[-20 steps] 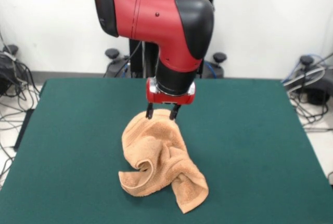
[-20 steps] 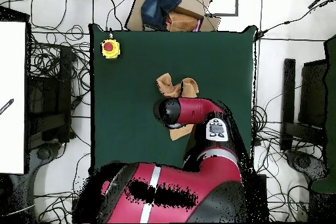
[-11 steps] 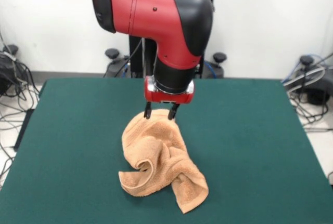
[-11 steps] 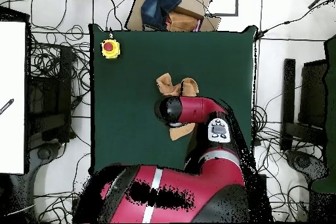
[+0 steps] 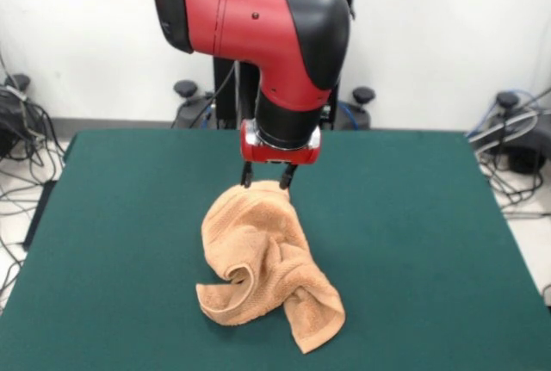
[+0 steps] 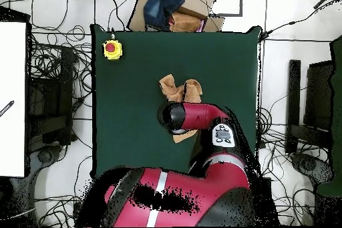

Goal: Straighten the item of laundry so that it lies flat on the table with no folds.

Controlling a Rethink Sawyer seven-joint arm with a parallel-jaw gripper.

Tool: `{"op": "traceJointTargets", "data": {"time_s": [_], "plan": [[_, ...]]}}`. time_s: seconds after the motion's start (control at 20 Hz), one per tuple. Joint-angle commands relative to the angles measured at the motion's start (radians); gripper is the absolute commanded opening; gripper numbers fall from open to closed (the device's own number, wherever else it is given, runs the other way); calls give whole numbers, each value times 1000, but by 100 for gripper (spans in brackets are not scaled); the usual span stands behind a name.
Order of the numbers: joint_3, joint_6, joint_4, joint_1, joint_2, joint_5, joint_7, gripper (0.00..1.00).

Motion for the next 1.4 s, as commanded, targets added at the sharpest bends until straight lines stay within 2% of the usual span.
{"op": "traceJointTargets", "data": {"time_s": [0.05,0.55,1.4], "plan": [[85,-110,97,-5,48,-22,124,100],[62,-245,116,1,105,-36,139,100],[53,-332,102,-13,170,-44,123,100]]}}
